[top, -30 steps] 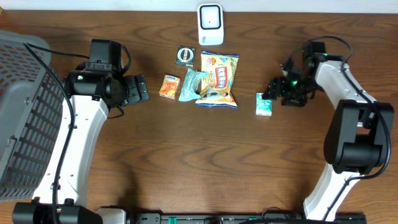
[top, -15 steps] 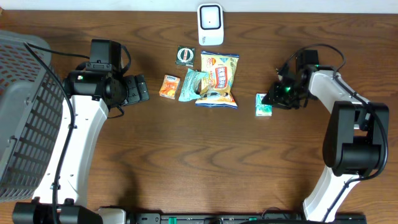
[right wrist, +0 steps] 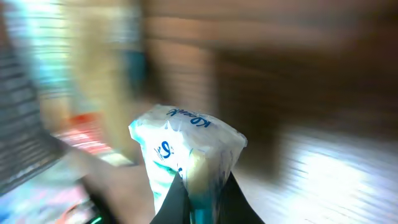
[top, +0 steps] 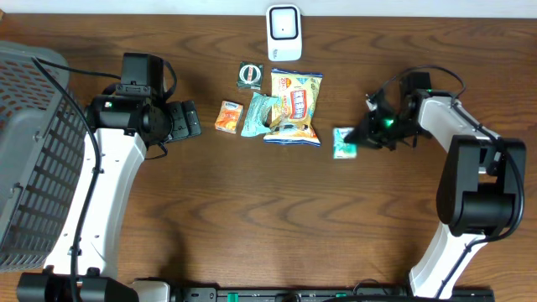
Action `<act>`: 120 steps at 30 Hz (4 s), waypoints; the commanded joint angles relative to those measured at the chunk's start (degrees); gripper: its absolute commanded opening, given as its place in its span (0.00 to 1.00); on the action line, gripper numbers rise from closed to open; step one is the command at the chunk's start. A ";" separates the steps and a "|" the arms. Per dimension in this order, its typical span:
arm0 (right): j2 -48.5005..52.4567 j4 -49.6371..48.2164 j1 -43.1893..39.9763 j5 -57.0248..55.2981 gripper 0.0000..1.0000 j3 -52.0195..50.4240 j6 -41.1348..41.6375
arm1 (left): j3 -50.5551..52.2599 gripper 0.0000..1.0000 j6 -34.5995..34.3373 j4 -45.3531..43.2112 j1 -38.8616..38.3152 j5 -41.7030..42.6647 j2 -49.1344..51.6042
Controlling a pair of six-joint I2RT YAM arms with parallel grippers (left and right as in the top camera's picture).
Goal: Scan the item barcode
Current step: 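Lift the tissue pack and hold it up to the scanner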
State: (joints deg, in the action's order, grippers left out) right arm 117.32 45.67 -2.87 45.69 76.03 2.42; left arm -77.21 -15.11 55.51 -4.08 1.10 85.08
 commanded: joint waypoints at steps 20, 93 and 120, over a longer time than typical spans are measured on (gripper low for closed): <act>0.11 -9.79 1.99 43.80 0.01 6.08 -11.23 | -0.24 0.98 0.28 0.17 0.02 -0.72 0.28; -3.96 -23.19 25.99 -42.36 0.01 25.22 -19.21 | -0.24 0.97 0.26 0.15 0.02 -0.72 0.26; 25.70 -30.01 26.40 -58.86 0.01 53.29 -48.78 | -0.24 0.98 0.28 0.17 0.02 -0.72 0.28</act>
State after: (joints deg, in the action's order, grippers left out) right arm 142.74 15.99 23.22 -14.13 127.66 -44.42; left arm -77.21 -15.11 55.51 -4.08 1.10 85.08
